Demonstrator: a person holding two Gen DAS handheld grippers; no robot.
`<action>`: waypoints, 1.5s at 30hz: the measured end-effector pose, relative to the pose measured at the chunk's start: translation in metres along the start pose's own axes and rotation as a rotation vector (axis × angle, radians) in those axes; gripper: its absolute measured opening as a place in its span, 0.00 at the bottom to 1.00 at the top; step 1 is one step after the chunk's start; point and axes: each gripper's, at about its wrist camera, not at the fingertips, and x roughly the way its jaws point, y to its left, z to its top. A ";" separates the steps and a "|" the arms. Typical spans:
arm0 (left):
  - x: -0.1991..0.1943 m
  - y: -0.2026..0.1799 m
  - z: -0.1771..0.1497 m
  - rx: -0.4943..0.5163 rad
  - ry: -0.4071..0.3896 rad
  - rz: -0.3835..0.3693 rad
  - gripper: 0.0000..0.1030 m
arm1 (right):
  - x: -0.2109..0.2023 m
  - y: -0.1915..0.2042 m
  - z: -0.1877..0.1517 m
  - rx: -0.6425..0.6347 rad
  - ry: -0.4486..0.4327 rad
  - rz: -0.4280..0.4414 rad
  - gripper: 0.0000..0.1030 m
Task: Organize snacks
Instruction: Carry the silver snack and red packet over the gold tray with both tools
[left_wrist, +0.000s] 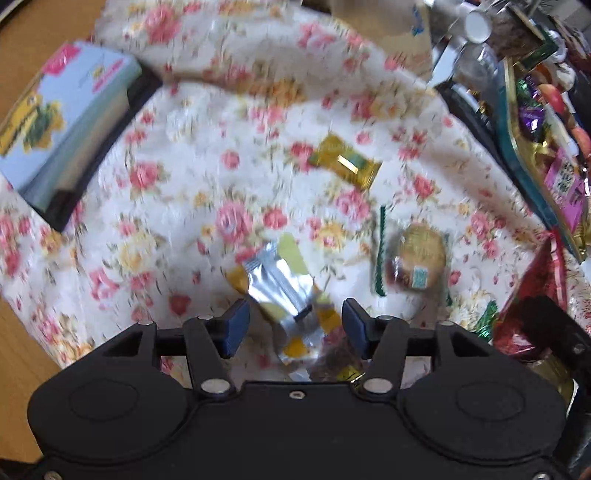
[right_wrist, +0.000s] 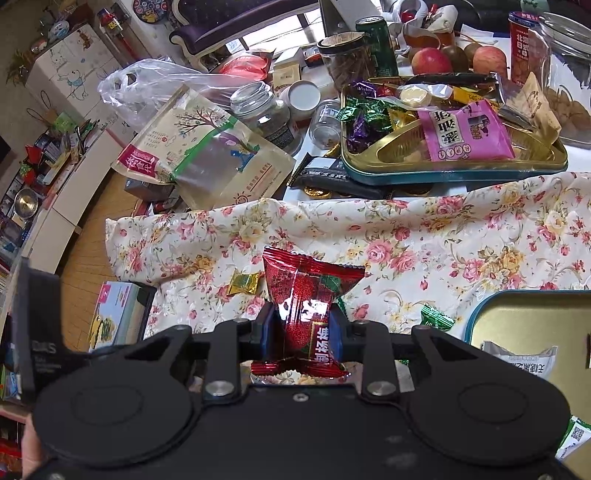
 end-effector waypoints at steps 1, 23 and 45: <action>0.003 -0.001 0.000 -0.004 -0.002 0.016 0.58 | 0.000 0.001 -0.001 -0.005 0.000 0.001 0.31; 0.005 -0.054 0.000 0.186 -0.108 0.098 0.42 | -0.012 -0.005 0.003 0.007 -0.027 -0.014 0.31; -0.068 -0.204 -0.096 0.592 -0.059 -0.186 0.43 | -0.135 -0.132 -0.004 0.173 -0.204 -0.310 0.31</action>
